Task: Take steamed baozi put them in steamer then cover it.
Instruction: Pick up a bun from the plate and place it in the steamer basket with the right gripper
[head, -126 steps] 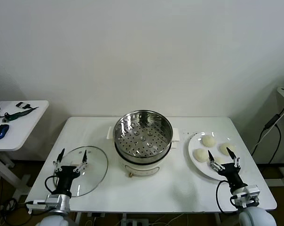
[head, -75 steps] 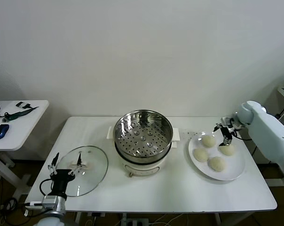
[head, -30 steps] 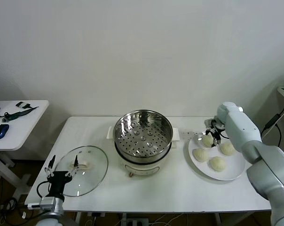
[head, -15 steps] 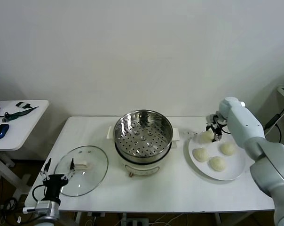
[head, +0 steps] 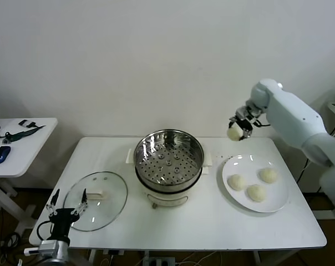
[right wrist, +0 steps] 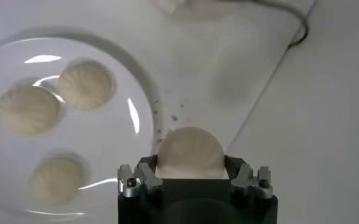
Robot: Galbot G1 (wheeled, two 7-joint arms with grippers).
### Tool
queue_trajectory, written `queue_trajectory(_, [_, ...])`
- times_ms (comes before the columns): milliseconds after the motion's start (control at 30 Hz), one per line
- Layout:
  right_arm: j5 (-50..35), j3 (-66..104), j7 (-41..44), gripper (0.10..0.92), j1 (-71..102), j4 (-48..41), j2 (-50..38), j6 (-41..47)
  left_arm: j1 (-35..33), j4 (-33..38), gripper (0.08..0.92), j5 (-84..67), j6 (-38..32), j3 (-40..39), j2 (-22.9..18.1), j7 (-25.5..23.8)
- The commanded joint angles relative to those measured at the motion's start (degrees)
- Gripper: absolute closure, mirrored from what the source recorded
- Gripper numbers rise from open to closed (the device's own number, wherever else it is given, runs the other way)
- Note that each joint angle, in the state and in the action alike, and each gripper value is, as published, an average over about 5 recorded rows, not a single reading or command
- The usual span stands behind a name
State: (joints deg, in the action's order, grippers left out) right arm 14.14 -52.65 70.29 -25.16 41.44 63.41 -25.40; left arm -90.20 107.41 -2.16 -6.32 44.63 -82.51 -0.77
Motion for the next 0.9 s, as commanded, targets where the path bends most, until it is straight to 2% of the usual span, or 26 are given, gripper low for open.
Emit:
queue_trajectory(33, [-10.94,-14.63,1.30,0.304,-11.54,11.62,4.82,-4.80,-0.53,0.31,0.177,-0.82,0.08,-0.06,-0.14,-0.03])
queue_trajectory(300, [0.32,-11.41,-0.76,0.301,-7.21,16.11,12.21,-9.86,-1.28,0.64,0.177,-0.81,-0.06,-0.10,-0.29,-0.01])
queue_trajectory(900, [26.61,-3.14,-6.20,0.296,5.66,12.76,17.94,-18.31,-2.51,2.43,0.177,-0.45,-0.04,-0.05,-0.17,-0.05])
